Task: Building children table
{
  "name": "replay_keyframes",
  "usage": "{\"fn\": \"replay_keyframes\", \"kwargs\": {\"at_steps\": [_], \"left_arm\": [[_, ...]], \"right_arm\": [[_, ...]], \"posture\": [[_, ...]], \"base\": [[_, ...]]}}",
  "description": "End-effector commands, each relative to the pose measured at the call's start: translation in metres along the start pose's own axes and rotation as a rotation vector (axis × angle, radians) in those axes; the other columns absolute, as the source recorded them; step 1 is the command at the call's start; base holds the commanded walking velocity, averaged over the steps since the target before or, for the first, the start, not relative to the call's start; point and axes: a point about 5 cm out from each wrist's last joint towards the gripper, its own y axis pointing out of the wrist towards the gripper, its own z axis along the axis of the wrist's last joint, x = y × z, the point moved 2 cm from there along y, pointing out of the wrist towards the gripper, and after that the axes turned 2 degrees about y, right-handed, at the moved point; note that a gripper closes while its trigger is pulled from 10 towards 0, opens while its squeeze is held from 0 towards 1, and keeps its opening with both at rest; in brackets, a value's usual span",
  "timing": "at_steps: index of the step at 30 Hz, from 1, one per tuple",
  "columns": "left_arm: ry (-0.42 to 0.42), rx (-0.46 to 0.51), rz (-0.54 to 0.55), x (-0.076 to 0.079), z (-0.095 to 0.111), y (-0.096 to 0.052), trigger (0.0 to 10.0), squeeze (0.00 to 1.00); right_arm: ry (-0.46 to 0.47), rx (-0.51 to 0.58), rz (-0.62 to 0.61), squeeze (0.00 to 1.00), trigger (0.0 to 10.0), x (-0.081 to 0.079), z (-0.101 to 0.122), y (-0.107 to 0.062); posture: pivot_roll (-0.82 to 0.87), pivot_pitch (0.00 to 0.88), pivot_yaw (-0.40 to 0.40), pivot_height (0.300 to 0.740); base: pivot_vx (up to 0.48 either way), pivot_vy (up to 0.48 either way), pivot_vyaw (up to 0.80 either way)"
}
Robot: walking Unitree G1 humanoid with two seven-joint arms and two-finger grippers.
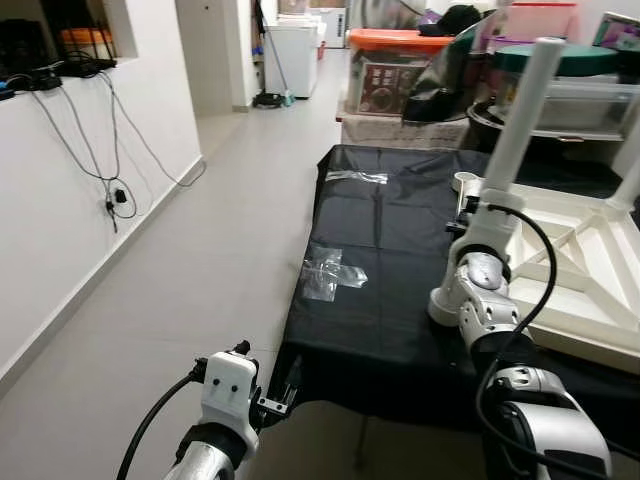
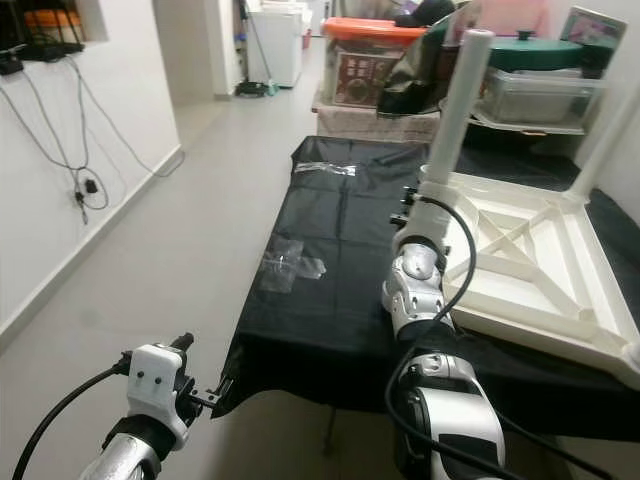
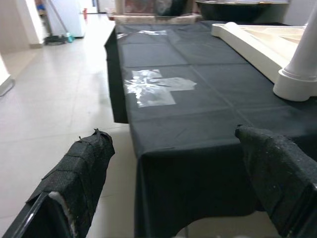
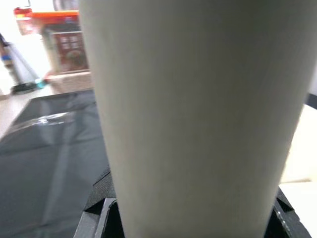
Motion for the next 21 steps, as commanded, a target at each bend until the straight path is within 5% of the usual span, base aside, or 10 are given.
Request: {"fn": "replay_keyframes", "kwargs": {"at_steps": [1,4,5,6,7,9,14,15,19,21], "left_arm": [[0.002,-0.023,-0.002,-0.001,-0.004,0.0,10.0,0.0],[0.002,-0.023,-0.002,-0.001,-0.004,0.0,10.0,0.0],[0.002,-0.023,-0.002,-0.001,-0.004,0.0,10.0,0.0],[0.002,-0.023,-0.002,-0.001,-0.004,0.0,10.0,0.0],[0.002,-0.023,-0.002,-0.001,-0.004,0.0,10.0,0.0],[0.003,-0.023,-0.002,-0.001,-0.004,0.0,10.0,0.0],[0.003,-0.022,-0.001,-0.001,-0.004,0.0,10.0,0.0],[0.004,-0.023,-0.001,0.0,-0.004,0.0,10.0,0.0],[0.004,-0.022,-0.001,0.0,-0.004,0.0,10.0,0.0],[0.004,-0.021,-0.001,0.0,-0.004,0.001,10.0,0.0]], "right_arm": [[0.023,-0.103,-0.154,0.0,0.0,0.028,-0.026,-0.003],[0.013,-0.101,-0.159,0.0,0.0,0.028,-0.026,-0.003],[0.019,-0.102,-0.121,0.0,10.0,0.02,-0.025,-0.004],[0.019,-0.102,-0.121,0.0,10.0,0.02,-0.025,-0.004],[0.034,-0.092,-0.062,0.99,10.0,0.008,-0.023,-0.006],[0.043,-0.072,-0.009,1.0,10.0,-0.003,-0.021,-0.008],[0.071,-0.07,0.075,1.0,10.0,-0.021,-0.019,-0.013],[0.137,-0.051,0.263,0.0,10.0,-0.045,-0.014,-0.017],[0.206,-0.028,0.505,0.0,10.0,-0.069,-0.005,-0.024],[0.253,-0.053,0.845,0.0,10.0,-0.089,0.002,-0.035]], "posture": [[0.07,0.0,-0.001,0.74],[0.07,0.0,-0.001,0.74],[0.07,0.0,-0.001,0.74],[0.07,0.0,-0.001,0.74],[0.06,0.0,-0.005,0.74],[0.06,0.0,-0.005,0.74],[0.07,0.0,-0.006,0.74],[0.07,0.0,-0.011,0.74],[0.07,0.0,-0.011,0.74],[0.07,0.0,-0.009,0.74]], "base": [[0.0,0.0,0.0],[0.0,0.0,0.0],[0.0,0.0,0.0],[0.0,0.0,0.0],[0.0,0.0,0.0],[0.0,0.0,0.0],[0.0,0.0,0.0],[0.0,0.0,0.0],[0.0,0.0,0.0],[0.0,0.0,0.0]]}}
